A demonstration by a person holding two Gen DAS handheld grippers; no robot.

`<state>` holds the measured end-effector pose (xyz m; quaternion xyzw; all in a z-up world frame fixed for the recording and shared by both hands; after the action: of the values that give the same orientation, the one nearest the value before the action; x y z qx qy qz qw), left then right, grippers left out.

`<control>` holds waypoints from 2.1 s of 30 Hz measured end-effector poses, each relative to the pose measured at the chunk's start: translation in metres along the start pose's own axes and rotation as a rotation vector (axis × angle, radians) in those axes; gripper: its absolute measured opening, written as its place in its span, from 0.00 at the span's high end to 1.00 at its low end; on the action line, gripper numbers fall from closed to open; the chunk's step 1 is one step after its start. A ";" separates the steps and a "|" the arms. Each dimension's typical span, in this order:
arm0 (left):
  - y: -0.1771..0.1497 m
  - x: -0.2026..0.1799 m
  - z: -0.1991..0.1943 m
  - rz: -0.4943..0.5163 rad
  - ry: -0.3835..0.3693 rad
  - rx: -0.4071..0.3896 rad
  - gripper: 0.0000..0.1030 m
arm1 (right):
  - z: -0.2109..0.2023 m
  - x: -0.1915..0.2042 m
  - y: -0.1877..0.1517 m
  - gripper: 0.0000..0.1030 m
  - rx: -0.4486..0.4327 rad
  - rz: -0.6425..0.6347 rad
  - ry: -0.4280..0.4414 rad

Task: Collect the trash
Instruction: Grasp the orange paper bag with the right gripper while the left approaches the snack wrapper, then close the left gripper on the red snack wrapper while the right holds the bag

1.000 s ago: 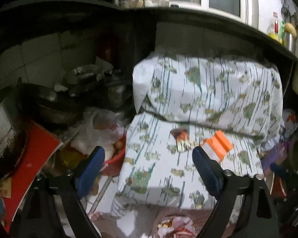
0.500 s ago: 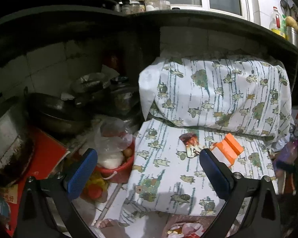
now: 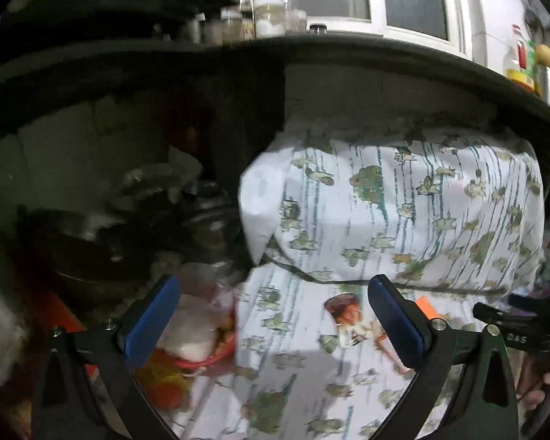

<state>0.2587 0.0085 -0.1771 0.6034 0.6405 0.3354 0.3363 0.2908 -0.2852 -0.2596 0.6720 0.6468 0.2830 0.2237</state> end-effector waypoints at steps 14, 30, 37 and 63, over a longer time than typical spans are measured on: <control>-0.001 -0.004 0.116 -0.017 0.001 0.158 0.00 | 0.107 0.015 0.003 0.14 0.248 -0.069 0.105; -0.030 -0.020 0.173 -0.106 0.000 0.369 0.00 | 0.157 0.060 -0.059 0.49 0.458 -0.279 0.011; -0.035 -0.037 0.202 -0.132 -0.033 0.452 0.00 | 0.099 0.022 -0.013 0.64 0.286 -0.110 0.078; -0.113 -0.098 0.293 -0.163 -0.111 0.730 0.57 | 0.058 -0.056 0.018 0.63 0.195 0.065 0.112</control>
<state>0.4460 -0.0878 -0.4299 0.6479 0.7446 0.0240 0.1590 0.3426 -0.3383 -0.2958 0.6944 0.6605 0.2631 0.1113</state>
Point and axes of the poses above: each gripper's, at about its wrist camera, not at the fingertips, and z roughly the way its jaws point, x to its left, y to its top, the point moved 3 cm from there along z, roughly the way its jaws point, and after that the axes turned 1 degree about -y, right-handed, at the moved point
